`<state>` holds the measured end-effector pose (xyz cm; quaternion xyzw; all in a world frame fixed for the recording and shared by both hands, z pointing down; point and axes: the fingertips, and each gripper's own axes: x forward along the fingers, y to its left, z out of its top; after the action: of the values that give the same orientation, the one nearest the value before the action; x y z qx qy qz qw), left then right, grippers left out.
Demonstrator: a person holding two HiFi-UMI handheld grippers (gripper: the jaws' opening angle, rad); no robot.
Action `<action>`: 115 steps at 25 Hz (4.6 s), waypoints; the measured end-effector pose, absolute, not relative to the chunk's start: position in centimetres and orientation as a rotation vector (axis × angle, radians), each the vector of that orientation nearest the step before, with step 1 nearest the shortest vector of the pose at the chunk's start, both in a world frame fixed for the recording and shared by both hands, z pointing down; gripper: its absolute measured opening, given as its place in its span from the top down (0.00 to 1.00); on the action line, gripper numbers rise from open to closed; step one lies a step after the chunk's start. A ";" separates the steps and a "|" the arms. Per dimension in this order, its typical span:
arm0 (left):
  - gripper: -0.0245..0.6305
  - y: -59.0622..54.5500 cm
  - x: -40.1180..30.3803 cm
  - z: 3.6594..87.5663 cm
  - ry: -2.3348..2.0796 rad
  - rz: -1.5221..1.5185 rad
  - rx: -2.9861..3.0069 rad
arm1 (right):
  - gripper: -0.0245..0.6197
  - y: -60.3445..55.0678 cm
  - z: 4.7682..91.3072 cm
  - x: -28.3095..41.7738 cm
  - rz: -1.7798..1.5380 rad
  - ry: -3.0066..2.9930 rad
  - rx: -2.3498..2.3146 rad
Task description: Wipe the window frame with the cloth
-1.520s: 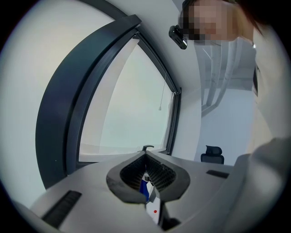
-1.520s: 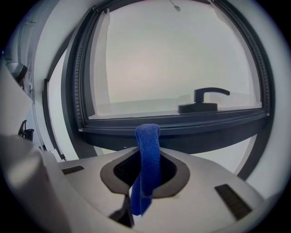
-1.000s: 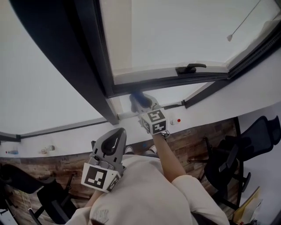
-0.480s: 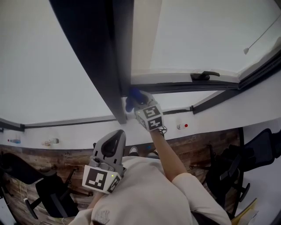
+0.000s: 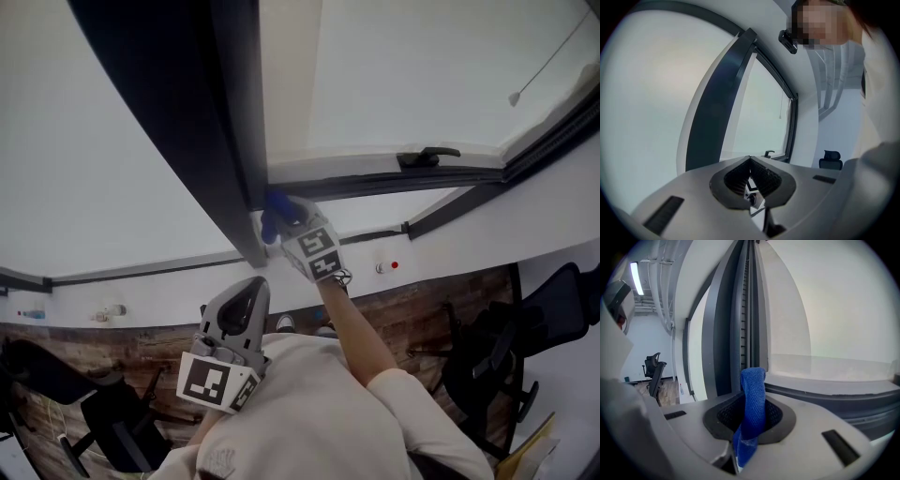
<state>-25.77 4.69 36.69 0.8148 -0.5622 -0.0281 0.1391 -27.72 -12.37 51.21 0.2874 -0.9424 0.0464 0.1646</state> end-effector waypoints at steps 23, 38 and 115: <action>0.95 3.0 -22.9 36.7 -1.600 -0.076 2.369 | 0.87 -13.7 50.8 -24.2 0.150 -2.704 0.831; 0.95 1.8 -20.1 36.4 -1.545 -0.069 2.410 | 0.87 -15.5 50.6 -19.2 0.176 -2.674 0.938; 0.95 -1.2 -11.9 36.2 -1.554 -0.056 2.405 | 0.87 -20.2 50.3 -6.9 0.242 -2.680 1.093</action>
<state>-11.95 -1.16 36.20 0.8316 -0.5374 -0.0194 0.1386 -6.93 -20.23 50.33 0.3736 -0.9162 0.0828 0.1186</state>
